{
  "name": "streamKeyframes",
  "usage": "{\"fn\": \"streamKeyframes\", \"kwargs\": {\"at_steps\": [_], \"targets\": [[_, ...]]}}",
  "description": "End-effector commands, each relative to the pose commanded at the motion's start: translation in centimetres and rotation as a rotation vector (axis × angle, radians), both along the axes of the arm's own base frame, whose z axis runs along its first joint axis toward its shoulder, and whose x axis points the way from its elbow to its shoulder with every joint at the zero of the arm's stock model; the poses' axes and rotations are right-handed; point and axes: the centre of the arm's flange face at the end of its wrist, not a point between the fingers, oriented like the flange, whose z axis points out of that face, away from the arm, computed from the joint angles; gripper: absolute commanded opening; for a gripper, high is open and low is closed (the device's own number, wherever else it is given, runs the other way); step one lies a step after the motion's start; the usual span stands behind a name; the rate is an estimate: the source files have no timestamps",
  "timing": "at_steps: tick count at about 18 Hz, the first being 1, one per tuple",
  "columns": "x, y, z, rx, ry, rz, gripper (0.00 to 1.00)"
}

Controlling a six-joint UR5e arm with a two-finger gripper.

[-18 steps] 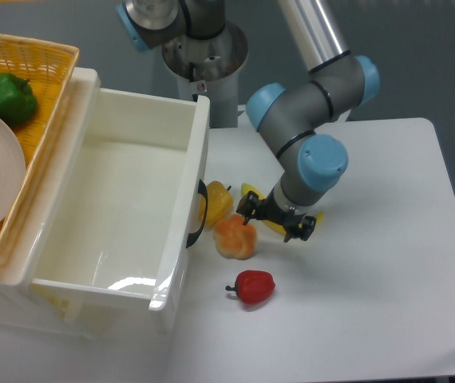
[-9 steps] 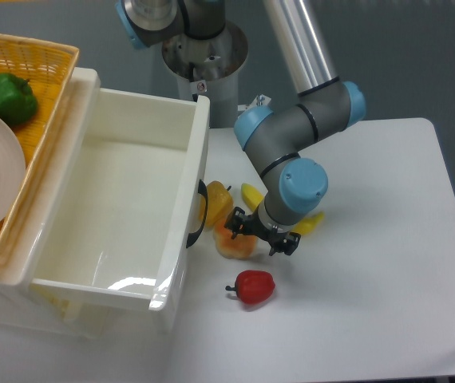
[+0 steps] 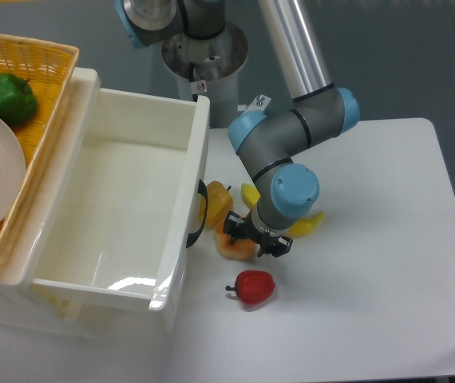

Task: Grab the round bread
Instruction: 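Lower the gripper onto the bread roll and close it, then lift the held bread roll up and away from the banana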

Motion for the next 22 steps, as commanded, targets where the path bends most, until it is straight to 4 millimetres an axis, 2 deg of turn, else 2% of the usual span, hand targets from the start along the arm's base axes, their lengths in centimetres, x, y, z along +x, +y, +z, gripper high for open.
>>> {"fn": "streamKeyframes", "kwargs": {"at_steps": [2,8,12,15,16,19,22], "targets": [[-0.4,0.2,0.6,0.005,0.011,0.004,0.01],[-2.2,-0.8,1.8,-0.007,0.051,0.025,0.0],[-5.3,-1.4,4.5,0.023,0.1,0.056,0.0],[-8.1,-1.6,7.7,0.042,0.171,0.073,0.0],[-8.7,-1.8,8.2,0.014,0.206,0.069,0.0],[-10.9,-3.0,10.2,-0.07,0.312,0.022,0.0],[-13.3,-4.9,11.7,-0.065,0.344,-0.031,0.0]]}}
